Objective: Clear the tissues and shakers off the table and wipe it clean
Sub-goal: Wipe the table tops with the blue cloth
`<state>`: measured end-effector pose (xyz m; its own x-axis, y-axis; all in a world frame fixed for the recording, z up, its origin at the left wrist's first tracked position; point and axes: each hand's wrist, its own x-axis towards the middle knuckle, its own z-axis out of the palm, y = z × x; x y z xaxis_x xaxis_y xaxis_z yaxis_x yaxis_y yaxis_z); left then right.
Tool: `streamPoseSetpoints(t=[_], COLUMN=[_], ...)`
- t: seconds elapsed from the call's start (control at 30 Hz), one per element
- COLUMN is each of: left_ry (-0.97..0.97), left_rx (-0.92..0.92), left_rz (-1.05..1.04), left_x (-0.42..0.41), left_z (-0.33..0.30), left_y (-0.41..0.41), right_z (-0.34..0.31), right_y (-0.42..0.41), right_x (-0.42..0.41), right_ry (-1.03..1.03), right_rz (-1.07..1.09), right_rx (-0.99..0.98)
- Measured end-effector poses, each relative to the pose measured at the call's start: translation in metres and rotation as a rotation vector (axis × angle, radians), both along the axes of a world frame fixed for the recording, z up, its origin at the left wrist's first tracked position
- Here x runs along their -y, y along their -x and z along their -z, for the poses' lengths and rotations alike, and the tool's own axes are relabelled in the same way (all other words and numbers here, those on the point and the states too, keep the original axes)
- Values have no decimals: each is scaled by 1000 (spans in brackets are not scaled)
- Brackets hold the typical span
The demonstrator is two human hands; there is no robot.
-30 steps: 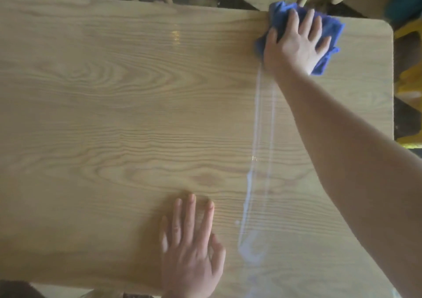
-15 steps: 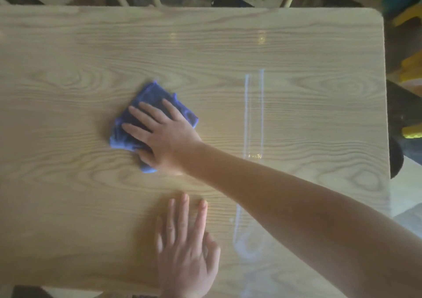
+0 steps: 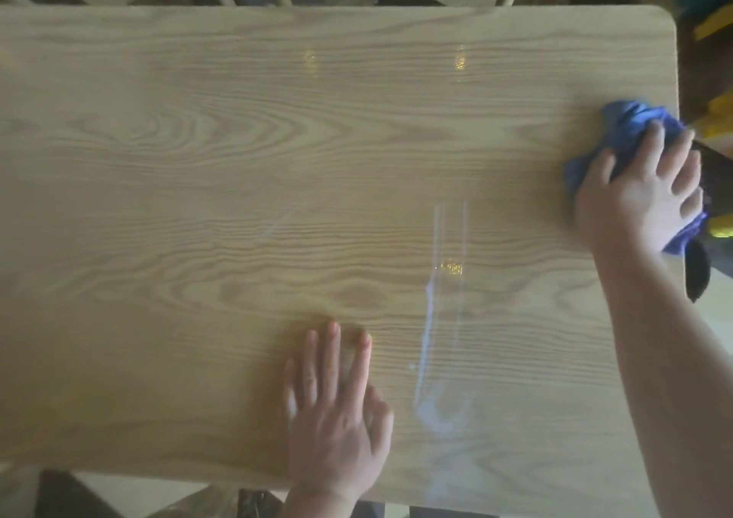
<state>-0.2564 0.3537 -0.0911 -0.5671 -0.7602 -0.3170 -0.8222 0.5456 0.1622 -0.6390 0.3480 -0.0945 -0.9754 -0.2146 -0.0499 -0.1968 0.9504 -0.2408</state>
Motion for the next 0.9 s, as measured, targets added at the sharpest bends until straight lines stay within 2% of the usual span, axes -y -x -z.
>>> streamPoseSetpoints(t=[0.1, 0.17, 0.33, 0.43, 0.5, 0.57, 0.63, 0.73, 0.9], left_ry=[3, 13, 30, 32, 35, 34, 29, 10, -7], left_rx=[0, -4, 3, 90, 121, 96, 37, -48, -44], left_rz=[6, 0, 4, 58, 56, 55, 42, -5, 16], left_x=[-1, 0, -2, -2, 0, 1, 0, 0, -1], left_z=[-1, -1, 2, 4, 2, -1, 0, 0, 0], left_y=[0, 1, -1, -5, -5, -3, -3, -3, -2], right_z=[3, 7, 9, 8, 7, 10, 13, 14, 3], right_y=[-29, -69, -230, -311, -334, -330, -306, -236, -111], right_x=[45, 84, 158, 155, 150, 150, 145, 118, 4], right_ry=[7, 14, 57, -74, -122, -105, -31, 97, -8], right_rz=[-9, -193, -956, -1496, -1641, -1648, -1542, -1169, -473], right_rx=[15, 25, 60, 99, 97, 92, 108, 78, 31])
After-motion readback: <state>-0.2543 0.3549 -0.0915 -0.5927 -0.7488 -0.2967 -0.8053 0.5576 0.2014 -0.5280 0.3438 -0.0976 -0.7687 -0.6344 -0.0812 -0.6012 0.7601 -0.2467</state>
